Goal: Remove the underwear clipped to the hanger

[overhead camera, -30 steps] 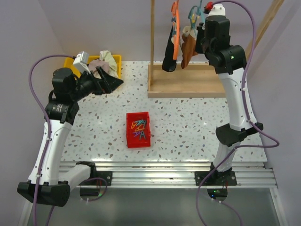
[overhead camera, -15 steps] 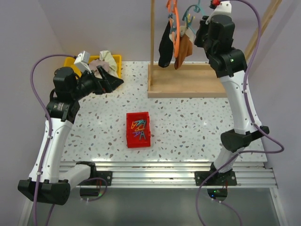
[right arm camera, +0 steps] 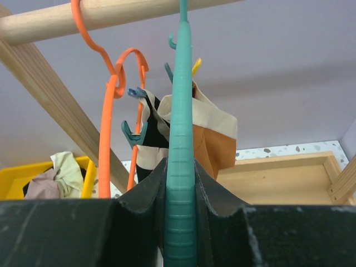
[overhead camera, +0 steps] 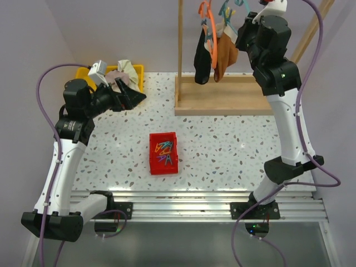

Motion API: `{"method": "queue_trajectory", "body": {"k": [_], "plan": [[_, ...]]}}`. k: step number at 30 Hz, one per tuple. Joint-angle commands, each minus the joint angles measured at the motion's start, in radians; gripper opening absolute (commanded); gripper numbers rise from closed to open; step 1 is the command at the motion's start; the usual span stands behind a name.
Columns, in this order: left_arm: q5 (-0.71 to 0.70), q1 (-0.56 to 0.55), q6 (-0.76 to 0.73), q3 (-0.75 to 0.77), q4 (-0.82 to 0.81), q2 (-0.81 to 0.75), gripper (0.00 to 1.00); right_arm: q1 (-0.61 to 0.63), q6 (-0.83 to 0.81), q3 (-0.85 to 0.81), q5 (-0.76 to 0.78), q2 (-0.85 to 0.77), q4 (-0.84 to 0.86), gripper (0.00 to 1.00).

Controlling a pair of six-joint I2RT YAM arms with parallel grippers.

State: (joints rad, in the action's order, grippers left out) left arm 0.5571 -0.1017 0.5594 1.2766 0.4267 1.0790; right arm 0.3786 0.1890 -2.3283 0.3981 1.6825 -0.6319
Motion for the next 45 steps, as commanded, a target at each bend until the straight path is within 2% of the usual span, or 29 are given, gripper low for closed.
{"method": "queue_trajectory", "body": {"k": [1, 4, 6, 10, 15, 21, 26, 29, 33, 40, 45], "plan": [[0.01, -0.006, -0.018, 0.003, -0.043, -0.002, 1.0, -0.004, 0.003, -0.095, -0.024, 0.032, -0.098, 0.0], [0.009, -0.006, -0.021, -0.002, -0.042, -0.008, 1.0, -0.004, 0.045, -0.028, -0.048, 0.013, -0.186, 0.0], [0.004, -0.006, -0.023, -0.005, -0.042, -0.011, 1.0, -0.004, 0.061, 0.029, -0.048, -0.032, -0.18, 0.0], [0.006, -0.006, -0.023, -0.01, -0.046, -0.008, 1.0, -0.003, 0.049, 0.213, -0.036, -0.127, -0.021, 0.0], [0.017, -0.006, -0.018, -0.01, -0.055, 0.004, 1.0, -0.003, 0.012, 0.167, 0.004, -0.098, 0.037, 0.0], [0.03, -0.006, -0.007, -0.002, -0.071, 0.021, 1.0, -0.004, -0.005, 0.158, 0.038, -0.095, 0.24, 0.0], [0.029, -0.006, -0.009, 0.0, -0.071, 0.018, 1.0, -0.003, -0.013, 0.142, 0.038, -0.093, 0.287, 0.0], [0.027, -0.006, -0.007, 0.001, -0.069, 0.016, 1.0, -0.003, -0.022, 0.164, 0.028, -0.118, 0.307, 0.0], [0.024, -0.006, -0.009, 0.001, -0.071, 0.018, 1.0, -0.001, -0.031, 0.263, 0.027, -0.171, 0.418, 0.0], [0.03, -0.006, -0.007, 0.007, -0.069, 0.025, 1.0, -0.001, -0.04, 0.238, 0.028, -0.165, 0.452, 0.0], [0.03, -0.006, -0.01, 0.003, -0.066, 0.021, 1.0, -0.001, -0.048, 0.231, 0.035, -0.188, 0.351, 0.0]]}}
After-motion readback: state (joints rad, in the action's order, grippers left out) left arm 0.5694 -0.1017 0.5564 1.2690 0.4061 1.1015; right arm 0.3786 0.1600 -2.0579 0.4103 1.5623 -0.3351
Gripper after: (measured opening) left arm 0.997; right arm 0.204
